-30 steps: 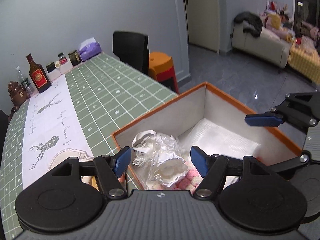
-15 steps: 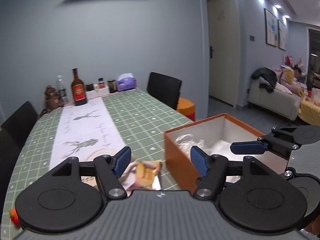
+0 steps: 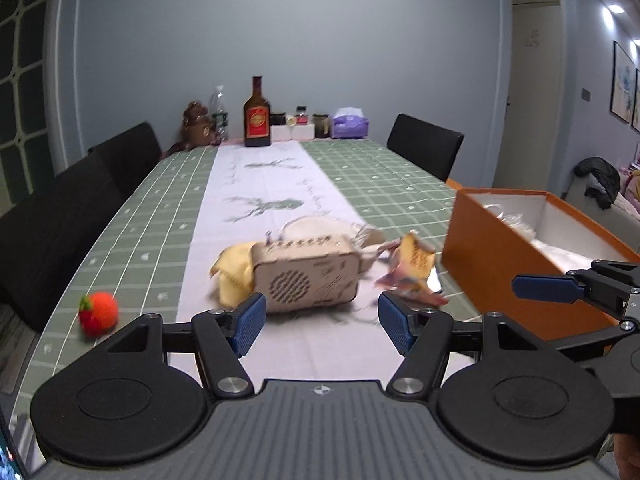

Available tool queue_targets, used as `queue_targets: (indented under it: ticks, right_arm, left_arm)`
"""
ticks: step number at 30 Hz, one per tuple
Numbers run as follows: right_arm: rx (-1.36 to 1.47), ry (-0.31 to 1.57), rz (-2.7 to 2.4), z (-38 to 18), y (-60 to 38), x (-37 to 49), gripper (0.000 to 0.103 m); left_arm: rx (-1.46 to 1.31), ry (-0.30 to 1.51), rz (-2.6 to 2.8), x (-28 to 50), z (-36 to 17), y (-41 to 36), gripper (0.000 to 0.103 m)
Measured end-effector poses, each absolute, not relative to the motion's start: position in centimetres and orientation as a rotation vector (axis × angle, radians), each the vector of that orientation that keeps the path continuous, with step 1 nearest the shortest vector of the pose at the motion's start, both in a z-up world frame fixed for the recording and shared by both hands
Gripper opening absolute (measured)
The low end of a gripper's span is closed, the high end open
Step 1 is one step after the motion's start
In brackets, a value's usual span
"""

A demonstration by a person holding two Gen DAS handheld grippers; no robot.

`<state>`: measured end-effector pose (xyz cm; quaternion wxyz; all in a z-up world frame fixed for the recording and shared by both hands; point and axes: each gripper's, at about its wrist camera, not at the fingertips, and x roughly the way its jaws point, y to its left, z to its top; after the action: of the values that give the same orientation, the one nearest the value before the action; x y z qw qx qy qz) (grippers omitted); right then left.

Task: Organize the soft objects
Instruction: 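Grasp the orange crocheted strawberry with the left tool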

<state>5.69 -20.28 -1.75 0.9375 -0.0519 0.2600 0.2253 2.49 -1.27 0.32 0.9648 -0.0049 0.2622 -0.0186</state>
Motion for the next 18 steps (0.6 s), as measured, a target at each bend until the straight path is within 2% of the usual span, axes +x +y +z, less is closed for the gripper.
queue_targets:
  ticks: [10,18]
  right_arm:
    - [-0.118,0.590,0.448,-4.6,-17.7,8.0,0.075]
    - [-0.110,0.628,0.436,-6.0,-16.7,10.7,0.075]
  left_arm:
    - [-0.053,0.558,0.087,2.4,-2.3,3.5,0.076]
    - [0.036,0.509,0.317,4.4,-3.0,6.7,0.076]
